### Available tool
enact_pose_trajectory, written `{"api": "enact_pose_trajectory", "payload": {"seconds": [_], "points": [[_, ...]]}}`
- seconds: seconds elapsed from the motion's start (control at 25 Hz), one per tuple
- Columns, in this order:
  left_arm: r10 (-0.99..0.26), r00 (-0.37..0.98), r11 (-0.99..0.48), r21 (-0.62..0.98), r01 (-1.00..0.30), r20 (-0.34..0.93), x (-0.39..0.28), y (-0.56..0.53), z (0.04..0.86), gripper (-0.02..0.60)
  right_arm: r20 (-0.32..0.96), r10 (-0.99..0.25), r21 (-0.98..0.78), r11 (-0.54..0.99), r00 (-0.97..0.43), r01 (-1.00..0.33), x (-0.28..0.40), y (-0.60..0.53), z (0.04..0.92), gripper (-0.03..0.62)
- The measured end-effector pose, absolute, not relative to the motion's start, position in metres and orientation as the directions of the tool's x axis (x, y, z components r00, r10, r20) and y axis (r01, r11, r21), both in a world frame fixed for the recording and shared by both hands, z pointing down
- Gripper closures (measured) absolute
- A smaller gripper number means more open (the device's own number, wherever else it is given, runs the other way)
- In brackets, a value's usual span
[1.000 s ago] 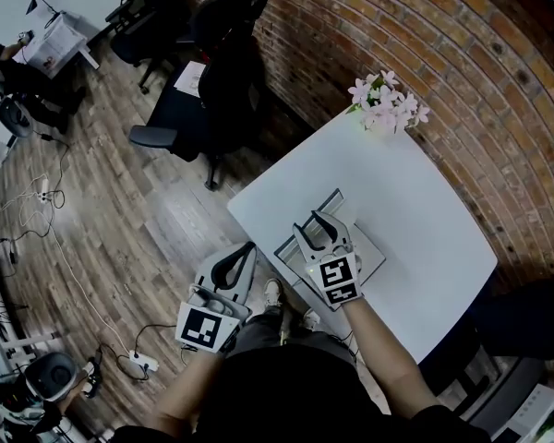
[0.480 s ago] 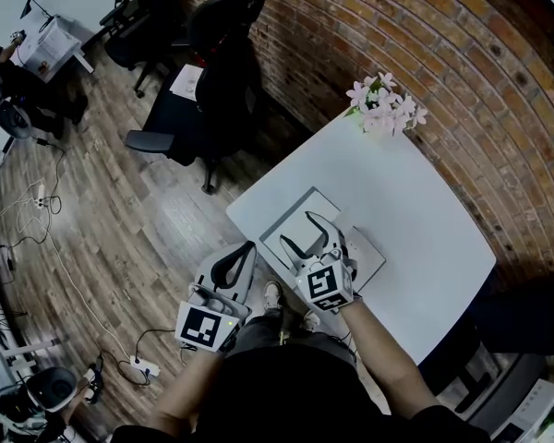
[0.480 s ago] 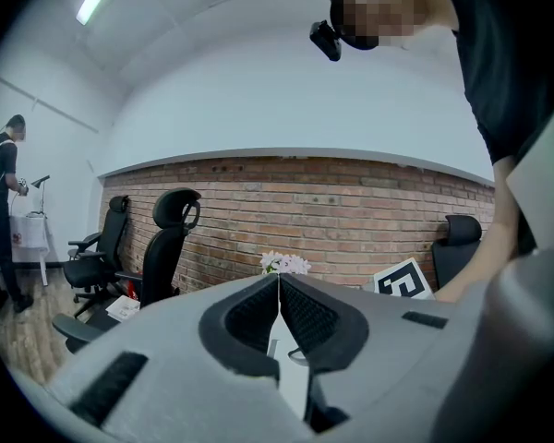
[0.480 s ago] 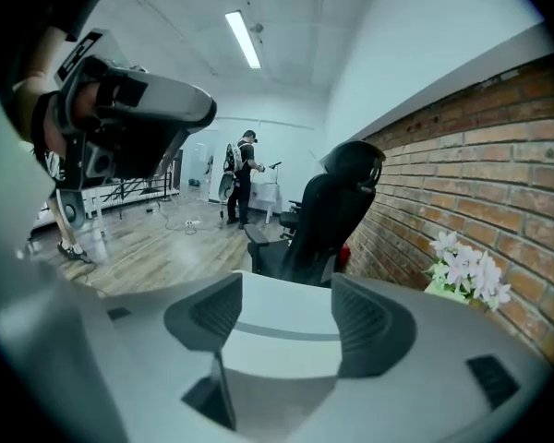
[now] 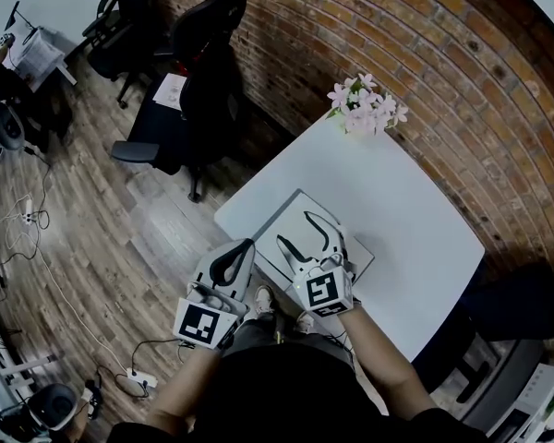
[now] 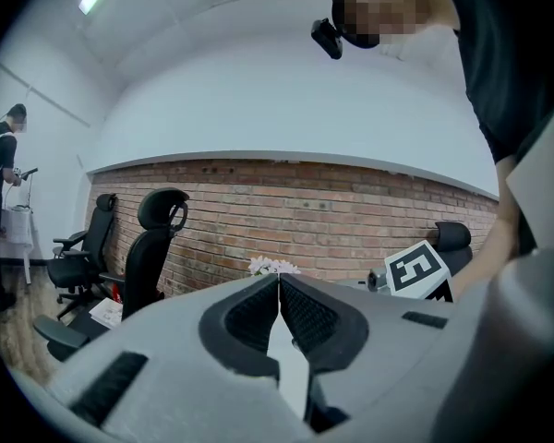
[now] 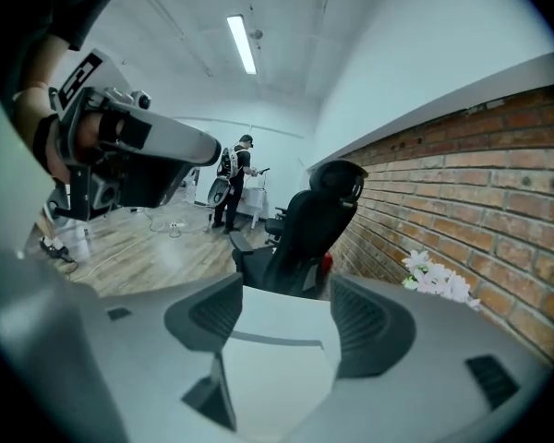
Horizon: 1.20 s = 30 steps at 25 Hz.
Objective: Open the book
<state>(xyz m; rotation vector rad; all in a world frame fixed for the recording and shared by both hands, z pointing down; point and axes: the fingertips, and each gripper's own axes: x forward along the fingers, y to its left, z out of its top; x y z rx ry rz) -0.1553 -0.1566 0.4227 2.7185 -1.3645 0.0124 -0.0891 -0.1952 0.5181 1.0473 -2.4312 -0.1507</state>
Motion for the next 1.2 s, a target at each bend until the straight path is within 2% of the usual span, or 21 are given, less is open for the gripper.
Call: {"api": "enact_pose_trajectory", "payload": {"seconds": [0.72,1.2], "points": [[-0.755,0.649,-0.638,0.126,-0.76,0.091,-0.115,-0.138,0.429,0.555,0.481,-0.769,0.272,0.587,-0.421,-0.763,0.004,-0.164,0.552,0.321],[-0.738,0.67,-0.663,0.093,-0.742,0.085,-0.093,-0.12,0.422,0.555,0.486,-0.795,0.258,0.528,-0.363,-0.809,0.042,-0.141,0.555,0.321]]}}
